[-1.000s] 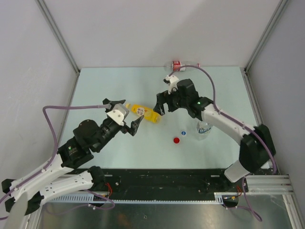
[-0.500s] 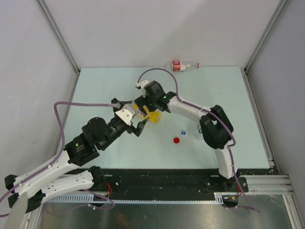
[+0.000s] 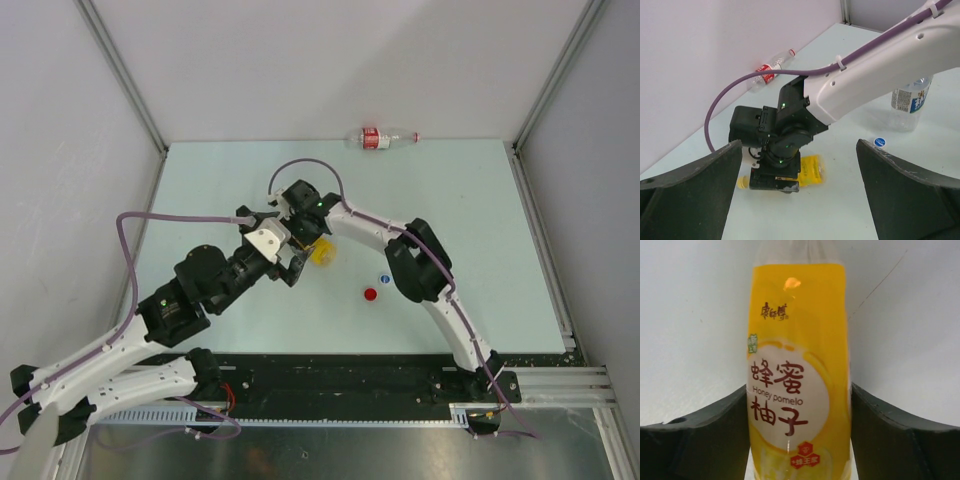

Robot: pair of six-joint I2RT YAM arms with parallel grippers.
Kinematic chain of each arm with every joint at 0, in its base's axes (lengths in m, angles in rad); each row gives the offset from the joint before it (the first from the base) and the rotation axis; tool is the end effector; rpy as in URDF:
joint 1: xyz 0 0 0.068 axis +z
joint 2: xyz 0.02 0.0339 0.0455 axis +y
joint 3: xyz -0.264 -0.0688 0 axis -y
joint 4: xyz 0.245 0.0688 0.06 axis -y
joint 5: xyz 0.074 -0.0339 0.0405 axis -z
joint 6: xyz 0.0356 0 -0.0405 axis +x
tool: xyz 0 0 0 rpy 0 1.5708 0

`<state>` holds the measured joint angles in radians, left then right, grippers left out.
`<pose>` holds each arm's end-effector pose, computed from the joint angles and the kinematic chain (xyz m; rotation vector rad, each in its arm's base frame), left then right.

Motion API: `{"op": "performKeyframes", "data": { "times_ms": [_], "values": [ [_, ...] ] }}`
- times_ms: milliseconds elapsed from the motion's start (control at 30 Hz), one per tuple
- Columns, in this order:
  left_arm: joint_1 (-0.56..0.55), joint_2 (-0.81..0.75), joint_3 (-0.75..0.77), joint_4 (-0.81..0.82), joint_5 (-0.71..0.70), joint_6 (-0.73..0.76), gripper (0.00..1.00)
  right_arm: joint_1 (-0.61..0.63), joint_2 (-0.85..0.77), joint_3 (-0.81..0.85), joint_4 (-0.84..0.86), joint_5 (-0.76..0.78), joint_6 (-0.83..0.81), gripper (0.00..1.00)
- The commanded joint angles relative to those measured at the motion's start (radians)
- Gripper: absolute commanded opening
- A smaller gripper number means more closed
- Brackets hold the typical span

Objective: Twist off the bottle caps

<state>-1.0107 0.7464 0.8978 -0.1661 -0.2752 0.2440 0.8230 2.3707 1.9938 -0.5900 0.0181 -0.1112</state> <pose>0.0972 -0.1368 0.3874 0.7544 1.4085 -0.3802 0.3551 0.3819 0.1729 -1.1452 2.2869 0.2559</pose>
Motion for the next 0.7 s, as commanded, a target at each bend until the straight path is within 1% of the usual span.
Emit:
{"op": "performKeyframes", "data": {
  "times_ms": [0, 100, 200, 300, 500, 667],
  "values": [
    [-0.003, 0.003, 0.004, 0.037, 0.016, 0.002, 0.99, -0.056, 0.003, 0.035, -0.071, -0.235, 0.033, 0.66],
    [-0.003, 0.005, 0.004, 0.039, 0.015, -0.001, 1.00, -0.087, -0.029, 0.002, -0.047, -0.347, 0.066, 0.62],
    [-0.003, 0.005, 0.003, 0.038, 0.015, -0.003, 0.99, -0.117, -0.104, -0.055, 0.016, -0.437, 0.111, 0.61],
    [-0.003, 0.009, 0.005, 0.039, 0.018, -0.004, 0.99, -0.139, -0.190, -0.118, 0.085, -0.495, 0.160, 0.61],
    [0.003, 0.015, 0.009, 0.036, 0.021, -0.021, 0.99, -0.181, -0.405, -0.259, 0.237, -0.523, 0.261, 0.62],
    [0.033, 0.036, 0.029, 0.018, 0.092, -0.055, 0.99, -0.239, -0.611, -0.410, 0.385, -0.556, 0.372, 0.63]
  ]
}}
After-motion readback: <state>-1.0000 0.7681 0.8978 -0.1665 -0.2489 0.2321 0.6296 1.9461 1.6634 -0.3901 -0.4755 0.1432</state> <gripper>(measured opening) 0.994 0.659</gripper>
